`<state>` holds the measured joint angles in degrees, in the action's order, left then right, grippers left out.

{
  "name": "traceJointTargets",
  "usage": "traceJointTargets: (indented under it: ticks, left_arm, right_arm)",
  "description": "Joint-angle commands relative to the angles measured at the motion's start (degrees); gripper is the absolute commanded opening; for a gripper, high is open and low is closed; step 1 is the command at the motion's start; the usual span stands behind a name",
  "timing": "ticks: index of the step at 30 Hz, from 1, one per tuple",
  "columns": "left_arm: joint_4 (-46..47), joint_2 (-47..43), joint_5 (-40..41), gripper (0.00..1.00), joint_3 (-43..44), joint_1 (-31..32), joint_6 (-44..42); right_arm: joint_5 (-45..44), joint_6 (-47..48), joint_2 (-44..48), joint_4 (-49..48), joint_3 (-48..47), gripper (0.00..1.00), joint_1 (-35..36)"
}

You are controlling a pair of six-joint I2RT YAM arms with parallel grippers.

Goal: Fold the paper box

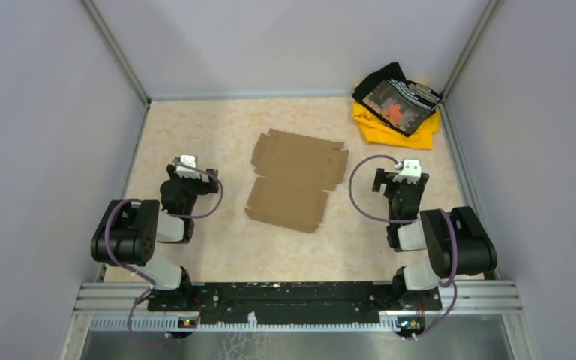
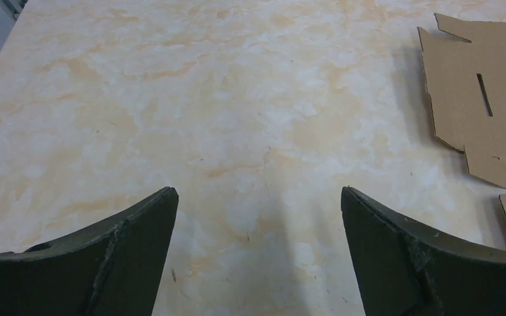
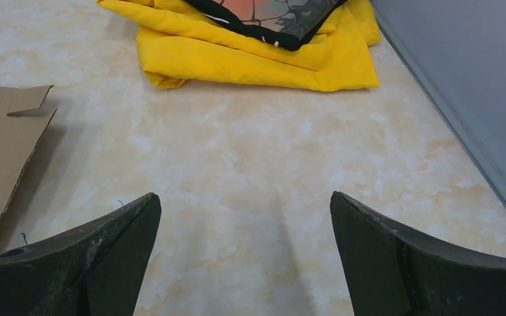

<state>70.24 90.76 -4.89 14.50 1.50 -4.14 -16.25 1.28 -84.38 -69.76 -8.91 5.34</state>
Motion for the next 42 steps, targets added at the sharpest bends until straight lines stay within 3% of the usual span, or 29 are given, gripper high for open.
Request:
traceJointTargets:
  ticks: [1, 12, 15, 17, 20, 23, 25, 27, 29, 31, 37, 40, 42]
  left_arm:
    - [0.3, 0.5, -0.4, 0.99, 0.7, 0.0, -0.4]
    - [0.5, 0.5, -0.3, 0.99, 0.5, 0.0, -0.3]
    - [-0.7, -0.2, 0.8, 0.99, 1.4, 0.1, -0.1]
    - [-7.5, -3.1, 0.2, 0.99, 3.7, 0.3, -0.5]
    - [-25.1, -9.2, 0.2, 0.99, 10.0, 2.9, -0.2]
    - [-32.7, -12.6, -4.1, 0.99, 15.4, 3.7, 6.8]
    - [-37.3, -14.4, -5.7, 0.99, 19.7, 4.0, 14.0]
    - [-43.5, -15.9, -5.5, 0.99, 25.6, 4.6, 22.6]
    - [-45.8, -15.8, -11.3, 0.99, 31.7, 5.3, 27.9]
    - [-47.3, -14.5, -13.4, 0.99, 37.7, 7.6, 30.1]
    - [-74.9, -7.0, -9.4, 0.99, 65.9, 13.4, 20.5]
    - [-70.1, -12.8, -9.4, 0.99, 62.6, 17.1, 17.9]
    - [-62.1, -18.6, -3.8, 0.99, 56.0, 21.0, 13.6]
  right_arm:
    - [-0.1, -0.8, 0.5, -2.0, -1.2, 0.99, -0.5]
    - [-0.1, -0.8, 0.5, -1.9, -1.2, 0.99, -0.6]
    - [-5.4, -3.3, 2.6, -1.0, -0.8, 0.99, -0.5]
    - [-7.7, -4.4, 9.6, 8.8, -2.8, 0.98, -0.5]
    - [-10.1, -7.2, 19.7, 31.7, -11.1, 0.99, -0.3]
    - [-10.4, -14.2, 25.9, 48.9, -20.5, 0.98, -0.2]
    - [-3.3, -16.5, 28.2, 56.9, -27.0, 0.99, -0.2]
    - [9.6, -16.6, 29.6, 60.9, -32.3, 0.98, -0.2]
    - [22.7, -16.5, 30.3, 59.5, -34.8, 0.99, -0.2]
    - [26.3, -19.7, 30.1, 58.9, -36.8, 0.99, -0.2]
    - [32.3, -25.7, 24.2, 62.5, -45.3, 0.99, -0.2]
    - [37.1, -27.6, 19.8, 63.2, -48.1, 0.98, -0.3]
    - [39.4, -29.1, 17.0, 65.1, -49.9, 0.98, -0.3]
